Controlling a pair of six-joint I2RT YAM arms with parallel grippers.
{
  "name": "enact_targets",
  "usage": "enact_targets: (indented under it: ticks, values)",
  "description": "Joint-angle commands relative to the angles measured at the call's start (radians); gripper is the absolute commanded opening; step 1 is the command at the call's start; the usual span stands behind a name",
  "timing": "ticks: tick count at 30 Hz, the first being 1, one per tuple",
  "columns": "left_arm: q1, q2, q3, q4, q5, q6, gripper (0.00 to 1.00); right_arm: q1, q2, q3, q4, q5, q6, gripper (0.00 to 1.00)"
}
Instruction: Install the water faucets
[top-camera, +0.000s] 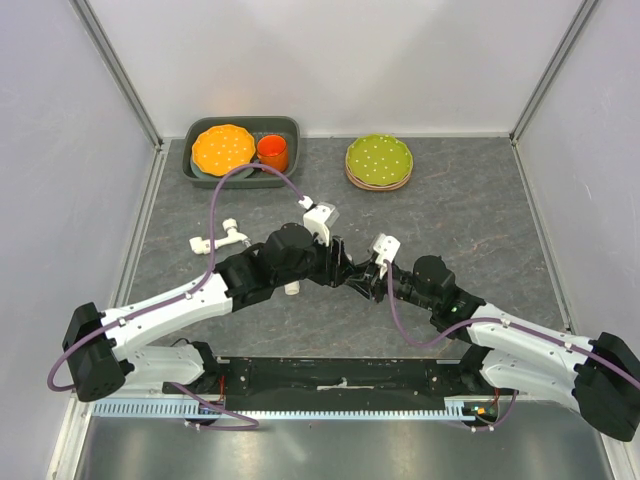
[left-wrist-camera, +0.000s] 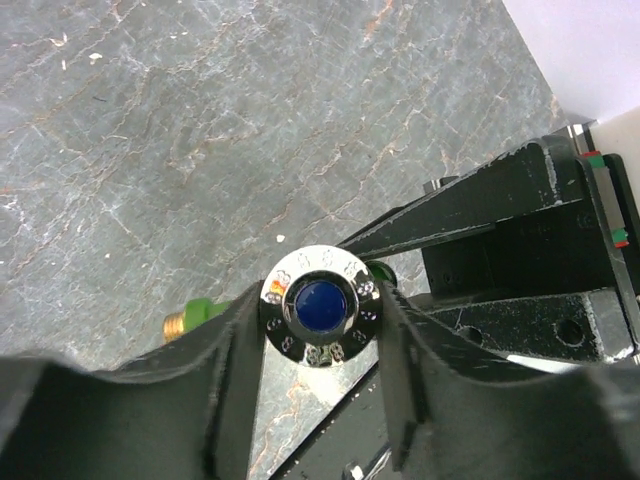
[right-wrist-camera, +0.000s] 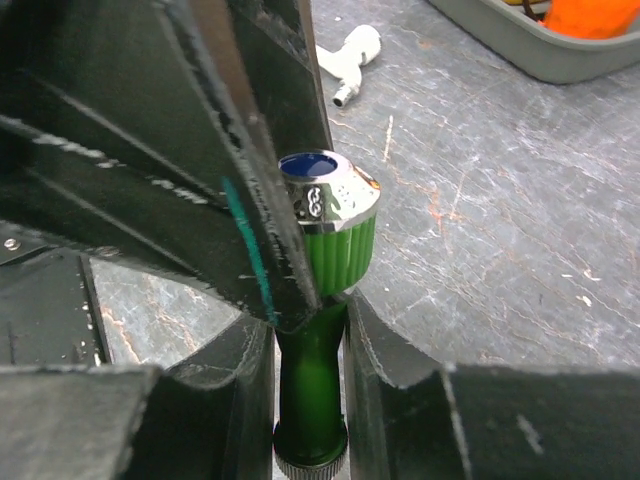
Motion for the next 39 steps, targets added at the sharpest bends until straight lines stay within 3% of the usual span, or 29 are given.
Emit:
enact_targets:
  ticks: [1, 3, 6, 12, 15, 24, 33, 39]
  values:
    - [-0.001, -0.058, 0.042, 0.003, -0.092, -0.008, 0.63, 0.002, -0.008, 0.012, 0.029, 0.082, 0.004, 0.00]
    - [-0.001, -0.081, 0.045, -0.028, -0.161, 0.008, 0.78, 0.002, -0.014, 0.010, 0.024, 0.111, 0.016, 0.00]
    - [-0.001, -0.125, 0.055, -0.109, -0.268, 0.020, 0.88, 0.000, -0.021, 0.009, 0.009, 0.203, 0.041, 0.00]
    - [0.001, -0.136, 0.113, -0.385, -0.471, -0.012, 0.98, -0.005, -0.063, -0.003, -0.033, 0.455, 0.096, 0.00]
    - [0.007, -0.090, 0.129, -0.500, -0.505, -0.050, 0.99, -0.011, -0.087, -0.013, -0.043, 0.549, 0.121, 0.00]
    - [0.128, 0.100, 0.130, -0.594, -0.358, -0.089, 0.92, -0.017, -0.132, -0.030, -0.065, 0.656, 0.154, 0.00]
    - [0.136, 0.348, 0.173, -0.579, -0.327, -0.103, 0.75, -0.018, -0.149, -0.028, -0.082, 0.665, 0.154, 0.00]
    - [0.142, 0.428, 0.175, -0.576, -0.324, -0.118, 0.74, -0.020, -0.164, -0.030, -0.088, 0.668, 0.154, 0.00]
